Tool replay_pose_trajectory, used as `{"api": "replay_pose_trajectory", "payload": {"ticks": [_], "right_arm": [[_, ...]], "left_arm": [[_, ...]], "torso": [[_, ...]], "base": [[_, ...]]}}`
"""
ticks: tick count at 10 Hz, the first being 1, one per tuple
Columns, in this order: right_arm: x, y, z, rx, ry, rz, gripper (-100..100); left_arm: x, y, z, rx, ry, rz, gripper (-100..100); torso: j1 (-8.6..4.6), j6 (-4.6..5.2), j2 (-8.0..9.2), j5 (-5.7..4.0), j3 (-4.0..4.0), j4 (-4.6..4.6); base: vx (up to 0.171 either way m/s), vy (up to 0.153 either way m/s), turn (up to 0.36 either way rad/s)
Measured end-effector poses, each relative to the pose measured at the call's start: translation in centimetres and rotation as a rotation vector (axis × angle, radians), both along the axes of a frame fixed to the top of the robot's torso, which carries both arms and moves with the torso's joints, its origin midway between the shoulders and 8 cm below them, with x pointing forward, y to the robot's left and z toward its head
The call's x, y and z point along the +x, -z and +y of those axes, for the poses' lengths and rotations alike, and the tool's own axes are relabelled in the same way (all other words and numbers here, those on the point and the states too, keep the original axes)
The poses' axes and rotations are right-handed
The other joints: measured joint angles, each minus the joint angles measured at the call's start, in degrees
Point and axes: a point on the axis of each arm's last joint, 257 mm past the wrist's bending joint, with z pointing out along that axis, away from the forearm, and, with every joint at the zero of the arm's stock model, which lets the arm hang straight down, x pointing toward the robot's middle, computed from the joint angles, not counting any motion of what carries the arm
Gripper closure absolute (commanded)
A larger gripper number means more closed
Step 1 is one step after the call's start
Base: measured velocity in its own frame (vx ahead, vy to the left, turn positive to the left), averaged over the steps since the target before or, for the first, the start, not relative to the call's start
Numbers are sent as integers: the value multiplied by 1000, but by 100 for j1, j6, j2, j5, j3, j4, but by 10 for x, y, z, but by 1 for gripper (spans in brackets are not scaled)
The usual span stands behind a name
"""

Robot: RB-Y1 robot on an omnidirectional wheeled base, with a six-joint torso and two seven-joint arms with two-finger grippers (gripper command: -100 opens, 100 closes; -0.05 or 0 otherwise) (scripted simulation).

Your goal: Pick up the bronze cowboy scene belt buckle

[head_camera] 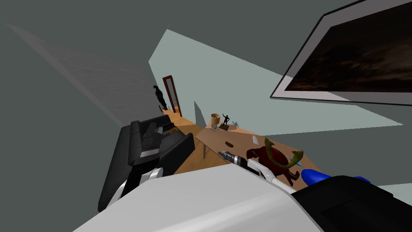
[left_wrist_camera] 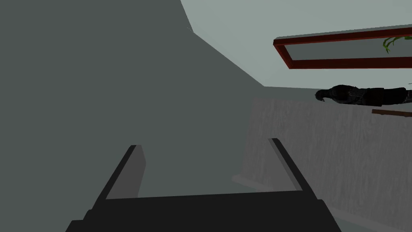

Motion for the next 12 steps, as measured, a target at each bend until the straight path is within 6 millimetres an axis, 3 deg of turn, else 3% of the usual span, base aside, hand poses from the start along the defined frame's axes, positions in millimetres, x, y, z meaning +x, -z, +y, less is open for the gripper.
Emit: {"api": "replay_pose_trajectory", "payload": {"ticks": [4,6,8,9,12], "right_arm": [[-32,48,-46,-144,-20,89,-100],[-49,73,-85,-241,-32,148,-100],[-81,97,-126,-349,-46,219,-100],[-94,101,-150,-410,-60,255,-100],[-119,114,-196,-507,-66,319,-100]], "left_arm": [[0,0,0,0,0,0,0],[0,0,0,0,0,0,0],[0,0,0,0,0,0,0],[0,0,0,0,0,0,0],[0,0,0,0,0,0,0]], "torso": [[-7,3,2,-2,1,1],[-13,11,1,-4,1,0],[-13,2,-1,-3,0,0],[-19,6,-1,-3,0,0],[-3,12,-10,-2,-6,-2]], "base": [[-27,-38,299],[-22,-38,227],[-26,-54,469],[-12,-47,84],[-3,-20,226]]}}
